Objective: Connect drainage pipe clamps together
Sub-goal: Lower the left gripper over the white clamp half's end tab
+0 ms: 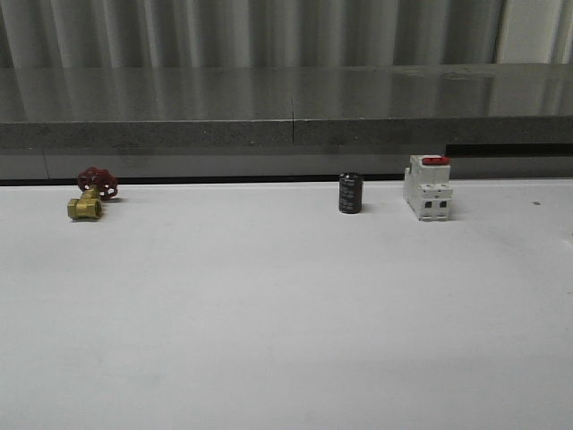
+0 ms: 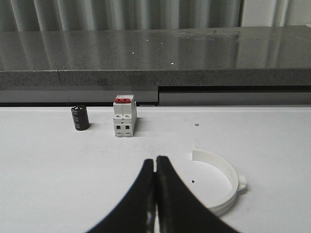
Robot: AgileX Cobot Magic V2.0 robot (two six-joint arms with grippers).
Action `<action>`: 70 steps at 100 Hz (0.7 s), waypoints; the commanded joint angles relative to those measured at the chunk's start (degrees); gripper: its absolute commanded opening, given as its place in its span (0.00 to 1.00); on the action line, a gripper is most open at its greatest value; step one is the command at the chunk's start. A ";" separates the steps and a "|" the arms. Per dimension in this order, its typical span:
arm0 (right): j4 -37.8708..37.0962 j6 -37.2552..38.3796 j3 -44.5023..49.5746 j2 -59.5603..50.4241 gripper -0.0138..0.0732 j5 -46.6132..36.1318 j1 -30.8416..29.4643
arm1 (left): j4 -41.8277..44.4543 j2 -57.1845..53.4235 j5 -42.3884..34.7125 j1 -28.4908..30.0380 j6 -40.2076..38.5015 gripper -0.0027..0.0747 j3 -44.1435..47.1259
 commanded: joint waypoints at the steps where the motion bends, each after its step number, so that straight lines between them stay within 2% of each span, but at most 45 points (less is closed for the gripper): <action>1: -0.17 -0.59 -0.98 -1.09 0.08 -4.77 0.13 | 0.48 4.58 -6.35 2.58 0.74 0.73 -3.74; 39: -0.17 -0.59 -0.98 -1.09 0.08 -4.77 0.13 | -3.76 32.03 -5.55 16.22 13.72 0.73 -18.14; 54: -0.17 -0.59 -0.98 -1.09 0.08 -4.77 0.13 | -5.21 40.78 -5.55 18.04 18.31 0.73 -22.99; 70: -0.17 -0.59 -0.98 -1.09 0.08 -4.77 0.13 | -5.21 48.44 -5.78 18.16 19.82 0.73 -27.93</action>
